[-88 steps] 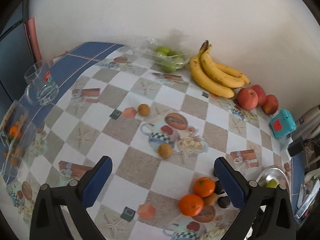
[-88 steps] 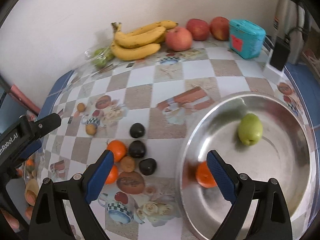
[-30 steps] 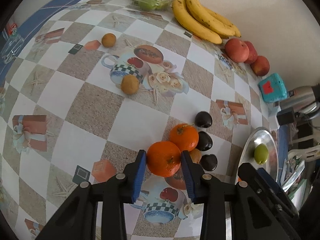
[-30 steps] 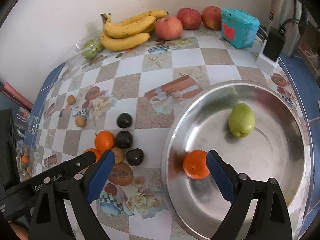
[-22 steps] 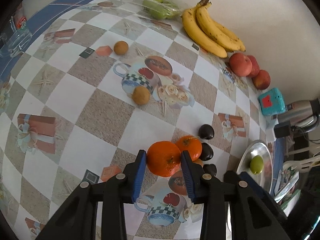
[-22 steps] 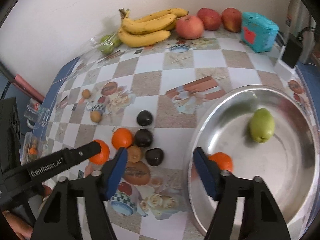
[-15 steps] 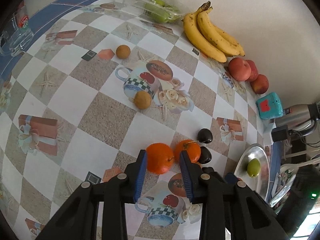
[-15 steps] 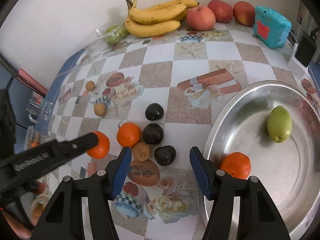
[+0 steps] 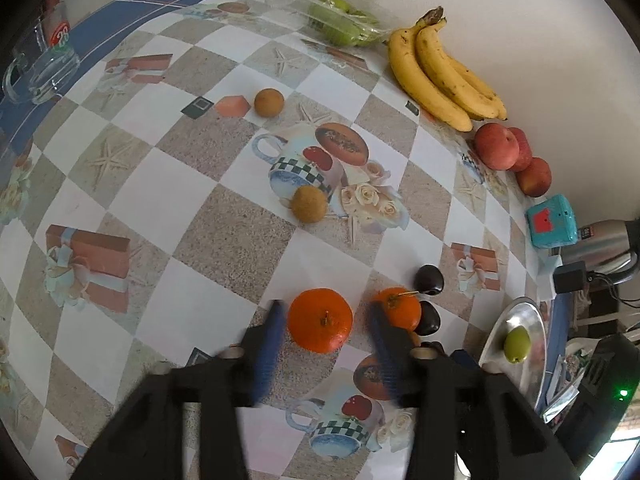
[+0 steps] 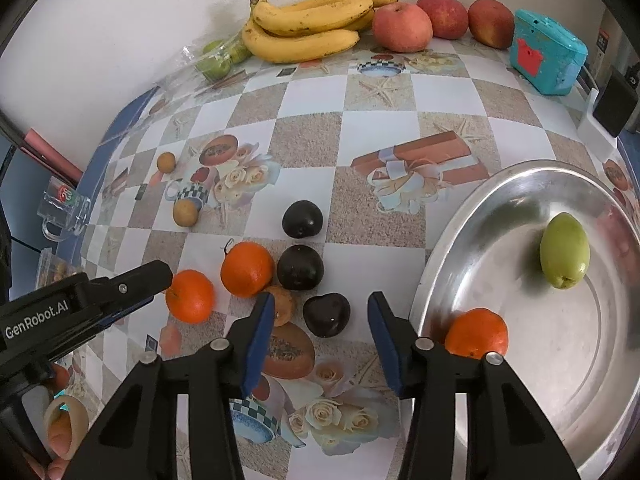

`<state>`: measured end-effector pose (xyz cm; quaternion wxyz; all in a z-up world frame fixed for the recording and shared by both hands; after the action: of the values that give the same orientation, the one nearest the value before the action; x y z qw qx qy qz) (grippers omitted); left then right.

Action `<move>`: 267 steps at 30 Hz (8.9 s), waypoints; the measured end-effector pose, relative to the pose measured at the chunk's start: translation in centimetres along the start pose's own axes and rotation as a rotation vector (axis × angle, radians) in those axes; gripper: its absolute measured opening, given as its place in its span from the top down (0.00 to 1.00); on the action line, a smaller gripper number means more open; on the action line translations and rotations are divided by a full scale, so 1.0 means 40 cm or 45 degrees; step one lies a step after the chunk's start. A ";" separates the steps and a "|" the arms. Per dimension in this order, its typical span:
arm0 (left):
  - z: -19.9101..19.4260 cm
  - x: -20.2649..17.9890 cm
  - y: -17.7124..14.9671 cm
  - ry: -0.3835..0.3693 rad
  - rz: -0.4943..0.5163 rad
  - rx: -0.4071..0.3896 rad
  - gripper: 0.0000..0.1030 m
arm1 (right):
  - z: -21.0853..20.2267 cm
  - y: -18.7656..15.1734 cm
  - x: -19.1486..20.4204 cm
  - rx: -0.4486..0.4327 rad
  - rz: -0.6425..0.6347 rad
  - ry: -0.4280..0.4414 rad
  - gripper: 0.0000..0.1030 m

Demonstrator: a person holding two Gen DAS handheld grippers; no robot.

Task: Organize fruits
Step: 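Grasp an orange with the left gripper while the right gripper grasps a dark plum, then carry the dark plum with the right gripper over the steel bowl, then open the right gripper to drop the plum while the left gripper releases the orange into the bowl, then move both tools back toward the loose fruit beside the bowl, then grasp an orange with the left gripper while the right gripper grasps a small brown fruit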

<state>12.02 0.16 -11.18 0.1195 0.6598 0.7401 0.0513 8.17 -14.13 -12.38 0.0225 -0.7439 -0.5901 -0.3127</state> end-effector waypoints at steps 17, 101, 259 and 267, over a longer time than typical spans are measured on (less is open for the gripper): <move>0.057 -0.002 -0.015 0.046 0.024 0.058 0.37 | 0.020 -0.012 -0.028 0.003 0.095 0.005 0.70; -0.128 -0.378 -0.224 -0.183 0.589 -0.119 0.60 | -0.369 -0.044 -0.376 -0.397 0.543 -0.252 0.76; 0.030 0.007 0.061 0.195 0.034 -0.095 0.00 | -0.114 0.038 -0.109 -0.144 0.091 -0.246 0.07; 0.054 -0.098 0.008 0.043 0.158 -0.010 0.26 | -0.146 0.036 -0.133 -0.166 0.135 -0.248 0.07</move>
<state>13.24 -3.87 -12.75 0.1061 0.7030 0.6995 0.0728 6.31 -21.51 -9.81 -0.0668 -0.8007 -0.5280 -0.2750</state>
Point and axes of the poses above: each gripper's, at about its wrist camera, not at the fingertips, and z roughly the way its jaws point, x to its left, y to its top, the point moved 9 cm from there along z, roughly the way its jaws point, and after that the axes turned 15 degrees about y, right-handed, at the moved point
